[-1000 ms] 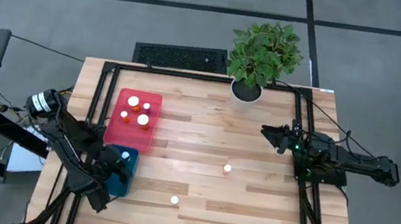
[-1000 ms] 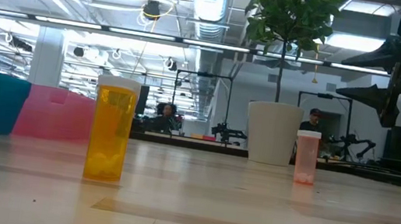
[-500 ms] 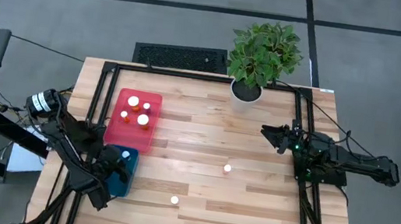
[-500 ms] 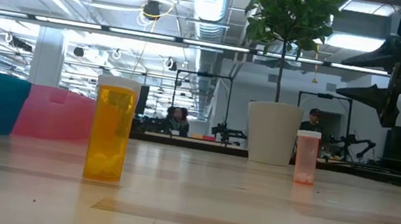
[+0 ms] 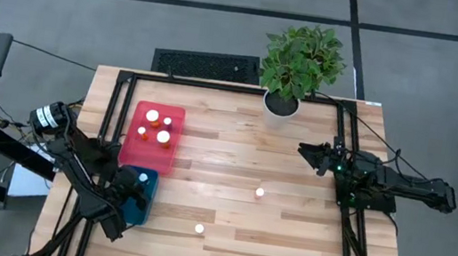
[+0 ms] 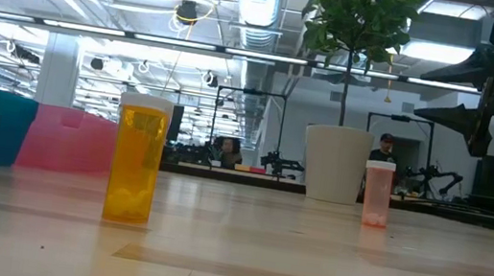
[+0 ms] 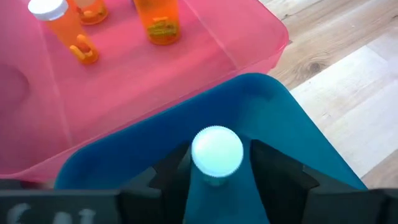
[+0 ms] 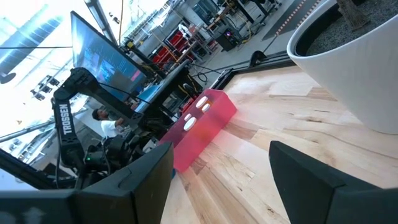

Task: Pick and place medicine bottles into bin by pill shape (circle, oval)
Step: Put the blue tablet bottle into the blue bin, then put the orange tablet bottle into the blue bin

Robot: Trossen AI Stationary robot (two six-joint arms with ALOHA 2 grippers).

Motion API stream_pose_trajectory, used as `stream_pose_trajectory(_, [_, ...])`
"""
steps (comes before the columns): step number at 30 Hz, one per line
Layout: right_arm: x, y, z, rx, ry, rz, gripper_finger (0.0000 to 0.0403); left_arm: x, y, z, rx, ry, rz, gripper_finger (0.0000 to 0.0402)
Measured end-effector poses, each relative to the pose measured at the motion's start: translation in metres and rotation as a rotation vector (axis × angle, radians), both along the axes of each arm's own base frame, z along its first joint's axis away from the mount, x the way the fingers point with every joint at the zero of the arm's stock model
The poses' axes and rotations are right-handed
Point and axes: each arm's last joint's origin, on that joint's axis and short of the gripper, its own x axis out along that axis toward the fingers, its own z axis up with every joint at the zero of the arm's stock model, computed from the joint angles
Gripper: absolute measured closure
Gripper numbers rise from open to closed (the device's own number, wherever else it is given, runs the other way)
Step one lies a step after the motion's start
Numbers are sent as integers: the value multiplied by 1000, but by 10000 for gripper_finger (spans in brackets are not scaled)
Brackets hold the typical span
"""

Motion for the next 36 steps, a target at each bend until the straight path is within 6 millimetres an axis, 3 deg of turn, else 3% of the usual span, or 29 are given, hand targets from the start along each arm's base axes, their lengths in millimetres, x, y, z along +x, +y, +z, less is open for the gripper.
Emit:
stream_pose_trajectory(6, [0, 0, 0, 0, 0, 0, 127, 1, -3, 3, -19, 14, 8, 192])
stream_pose_trajectory(11, [0, 0, 0, 0, 0, 0, 127, 2, -5, 7, -25, 28, 15, 171])
stream_pose_trajectory(24, [0, 0, 0, 0, 0, 0, 127, 6, -9, 22, 9, 2, 25, 167])
stream_pose_trajectory(36, [0, 0, 0, -1, 0, 0, 127, 14, -19, 68, 80, -7, 14, 167])
